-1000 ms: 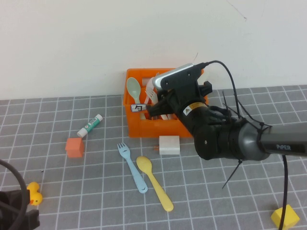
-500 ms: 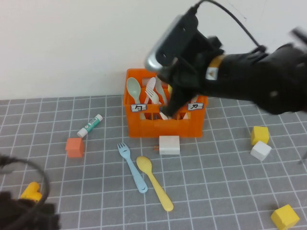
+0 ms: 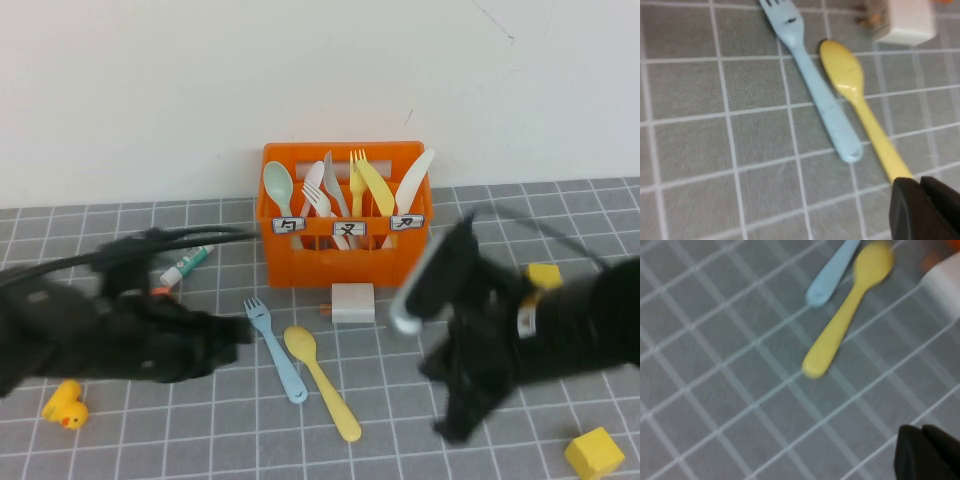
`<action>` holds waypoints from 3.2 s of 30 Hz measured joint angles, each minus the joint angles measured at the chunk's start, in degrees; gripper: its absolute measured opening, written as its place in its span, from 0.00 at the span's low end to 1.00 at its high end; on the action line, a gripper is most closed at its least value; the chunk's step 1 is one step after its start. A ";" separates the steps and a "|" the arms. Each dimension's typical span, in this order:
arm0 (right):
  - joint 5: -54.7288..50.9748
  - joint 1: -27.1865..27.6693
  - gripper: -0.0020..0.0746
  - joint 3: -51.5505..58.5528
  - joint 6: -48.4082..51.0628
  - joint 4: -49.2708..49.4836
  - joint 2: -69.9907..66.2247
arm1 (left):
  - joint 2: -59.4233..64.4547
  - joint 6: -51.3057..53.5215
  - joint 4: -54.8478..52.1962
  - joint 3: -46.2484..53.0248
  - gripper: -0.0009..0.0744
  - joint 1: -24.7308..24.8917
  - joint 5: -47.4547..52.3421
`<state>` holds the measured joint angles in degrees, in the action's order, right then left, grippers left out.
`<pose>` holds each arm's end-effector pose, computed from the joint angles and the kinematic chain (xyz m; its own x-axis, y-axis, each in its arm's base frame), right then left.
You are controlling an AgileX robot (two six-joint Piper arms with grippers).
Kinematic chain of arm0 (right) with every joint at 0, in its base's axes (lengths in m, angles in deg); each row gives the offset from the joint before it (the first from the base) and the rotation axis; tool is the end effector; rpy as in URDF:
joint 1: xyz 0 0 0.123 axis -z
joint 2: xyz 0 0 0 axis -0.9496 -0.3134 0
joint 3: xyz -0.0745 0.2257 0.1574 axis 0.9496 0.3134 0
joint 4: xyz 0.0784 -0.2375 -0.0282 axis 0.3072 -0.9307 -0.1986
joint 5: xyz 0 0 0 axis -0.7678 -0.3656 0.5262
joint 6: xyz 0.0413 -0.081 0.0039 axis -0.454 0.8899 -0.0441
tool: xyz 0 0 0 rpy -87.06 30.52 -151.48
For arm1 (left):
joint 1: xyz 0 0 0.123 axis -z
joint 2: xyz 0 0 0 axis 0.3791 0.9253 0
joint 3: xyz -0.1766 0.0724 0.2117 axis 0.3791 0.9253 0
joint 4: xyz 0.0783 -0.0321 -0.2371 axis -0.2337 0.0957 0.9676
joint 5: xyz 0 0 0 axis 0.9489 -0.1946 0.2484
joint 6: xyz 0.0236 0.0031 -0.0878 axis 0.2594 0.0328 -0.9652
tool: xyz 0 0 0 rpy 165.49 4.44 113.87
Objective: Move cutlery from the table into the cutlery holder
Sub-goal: Pick up the fork
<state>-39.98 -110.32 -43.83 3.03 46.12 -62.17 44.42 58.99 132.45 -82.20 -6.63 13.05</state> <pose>0.2382 0.2011 0.2291 -0.3838 -0.7027 -0.5991 -0.8259 0.5514 -0.1176 0.2624 -0.1000 0.2050 -0.8567 -0.2187 -0.4671 0.0412 0.8737 -0.4847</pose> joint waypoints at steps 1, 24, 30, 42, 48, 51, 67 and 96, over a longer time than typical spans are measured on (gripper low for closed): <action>-0.38 0.00 0.02 1.28 1.19 1.16 0.00 | 2.99 0.12 0.10 -1.07 0.01 0.61 -0.46; -8.92 0.00 0.18 -16.09 18.22 22.06 -18.94 | 21.03 -2.47 -0.80 -11.16 0.07 2.59 -9.05; -17.60 0.00 0.19 -16.61 17.16 21.91 -12.55 | 22.41 -1.67 -1.74 -17.62 0.48 2.59 -3.20; -38.76 0.00 0.18 -16.61 -2.43 -5.34 22.82 | 28.02 -18.49 -16.22 -22.44 0.56 2.64 4.86; -43.15 0.00 0.16 -16.61 -13.80 -15.89 45.22 | 29.69 -28.33 -24.30 -22.58 0.49 5.08 4.88; -43.02 0.00 0.16 -16.74 -19.35 -19.50 57.17 | 30.99 -34.61 -31.41 -23.54 0.47 7.74 4.55; -48.05 0.00 0.07 -12.12 -24.66 -19.38 65.58 | 33.29 -56.02 -59.64 -27.56 0.46 12.73 11.97; -38.93 0.00 0.04 4.40 -19.59 -19.45 53.36 | 33.69 -56.87 -59.57 -27.70 0.46 7.09 7.56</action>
<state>-78.91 -110.32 -39.42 -16.56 26.66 -8.81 78.11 2.12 72.88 -109.89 0.46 20.61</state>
